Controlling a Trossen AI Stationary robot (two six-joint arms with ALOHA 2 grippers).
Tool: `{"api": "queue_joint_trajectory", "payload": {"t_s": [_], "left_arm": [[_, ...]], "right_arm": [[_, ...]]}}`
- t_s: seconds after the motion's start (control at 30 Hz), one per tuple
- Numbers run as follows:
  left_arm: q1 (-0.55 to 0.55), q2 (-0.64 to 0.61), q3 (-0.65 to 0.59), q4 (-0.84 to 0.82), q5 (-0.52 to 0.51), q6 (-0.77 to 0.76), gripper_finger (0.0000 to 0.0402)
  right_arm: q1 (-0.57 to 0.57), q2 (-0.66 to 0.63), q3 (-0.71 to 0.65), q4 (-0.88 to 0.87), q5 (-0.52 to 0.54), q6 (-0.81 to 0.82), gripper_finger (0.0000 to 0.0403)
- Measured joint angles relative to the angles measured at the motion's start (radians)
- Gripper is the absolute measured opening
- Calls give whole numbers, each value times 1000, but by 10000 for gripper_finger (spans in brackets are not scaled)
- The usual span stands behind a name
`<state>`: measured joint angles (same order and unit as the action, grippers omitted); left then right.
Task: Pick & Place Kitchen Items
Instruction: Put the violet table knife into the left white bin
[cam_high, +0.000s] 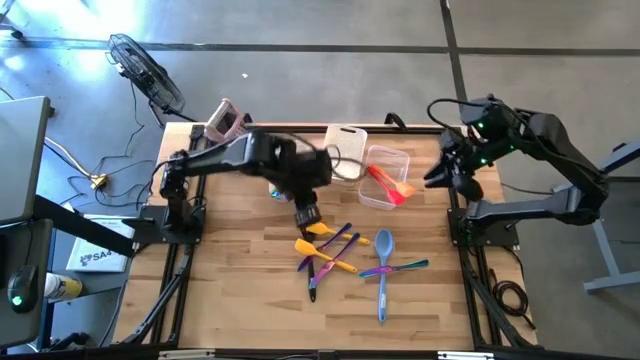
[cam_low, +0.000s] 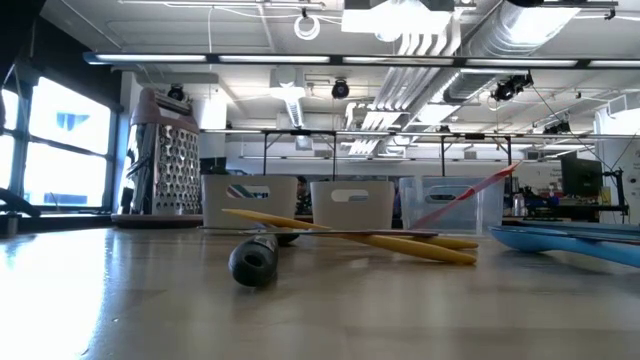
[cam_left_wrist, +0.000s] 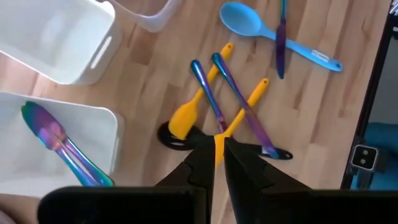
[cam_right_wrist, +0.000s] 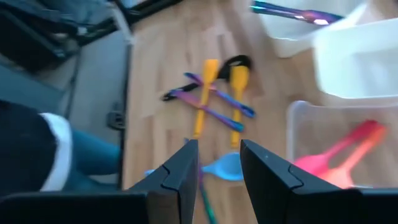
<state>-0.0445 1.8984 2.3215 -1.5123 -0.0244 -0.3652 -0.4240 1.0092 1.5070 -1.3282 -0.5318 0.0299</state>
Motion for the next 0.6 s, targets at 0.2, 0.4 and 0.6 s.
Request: {"api": "queue_joint_trajectory", "payload": {"t_s": [0.2,0.4,0.6], "left_arm": [[-119,0,0,0,-121,-114,31],[-191,0,0,-1,-161,-163,31],[-226,0,0,-9,-148,-192,31]], "right_arm": [[5,-3,0,2,35,64,113],[5,-4,0,2,61,126,134],[6,-27,0,4,125,263,174]]}}
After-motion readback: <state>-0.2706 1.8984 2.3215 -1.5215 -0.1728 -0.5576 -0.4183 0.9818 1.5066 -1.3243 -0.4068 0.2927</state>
